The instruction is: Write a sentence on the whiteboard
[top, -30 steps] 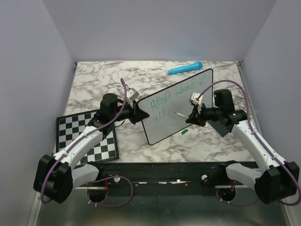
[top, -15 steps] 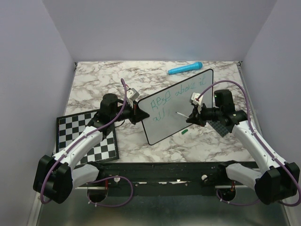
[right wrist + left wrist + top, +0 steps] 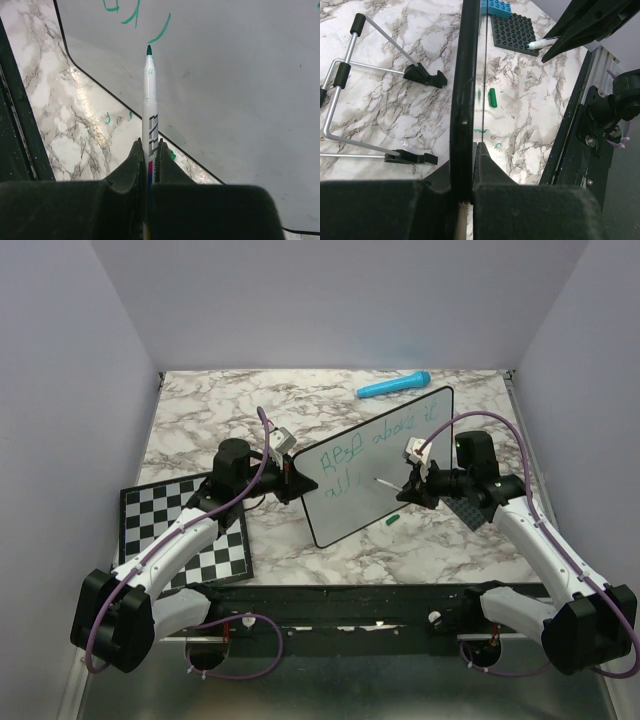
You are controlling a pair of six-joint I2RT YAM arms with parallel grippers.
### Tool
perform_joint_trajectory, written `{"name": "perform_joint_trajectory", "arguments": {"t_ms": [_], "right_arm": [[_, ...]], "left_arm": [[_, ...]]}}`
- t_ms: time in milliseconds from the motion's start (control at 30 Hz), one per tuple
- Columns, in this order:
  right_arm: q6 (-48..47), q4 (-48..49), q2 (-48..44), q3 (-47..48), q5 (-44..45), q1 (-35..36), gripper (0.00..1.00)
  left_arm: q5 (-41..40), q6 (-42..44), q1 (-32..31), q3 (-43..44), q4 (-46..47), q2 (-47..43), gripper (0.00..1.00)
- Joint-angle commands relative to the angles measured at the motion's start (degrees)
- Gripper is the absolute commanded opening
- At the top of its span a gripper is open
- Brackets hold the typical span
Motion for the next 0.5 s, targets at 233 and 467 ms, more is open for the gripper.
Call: {"name": "perform_joint_trajectory", "arguments": {"t_ms": [233, 467], "right_arm": [[0.22, 1.06, -1.02, -0.57, 1.50, 0.22, 0.00], [0.39, 0.97, -1.29, -0.30, 1.94, 0.14, 0.01]], "left_arm": [[-5.38, 4.57, -0.10, -1.32, -6.85, 0.13, 0.00], [-5.30, 4.49, -0.18, -1.32, -6.85, 0.04, 0.00]]}}
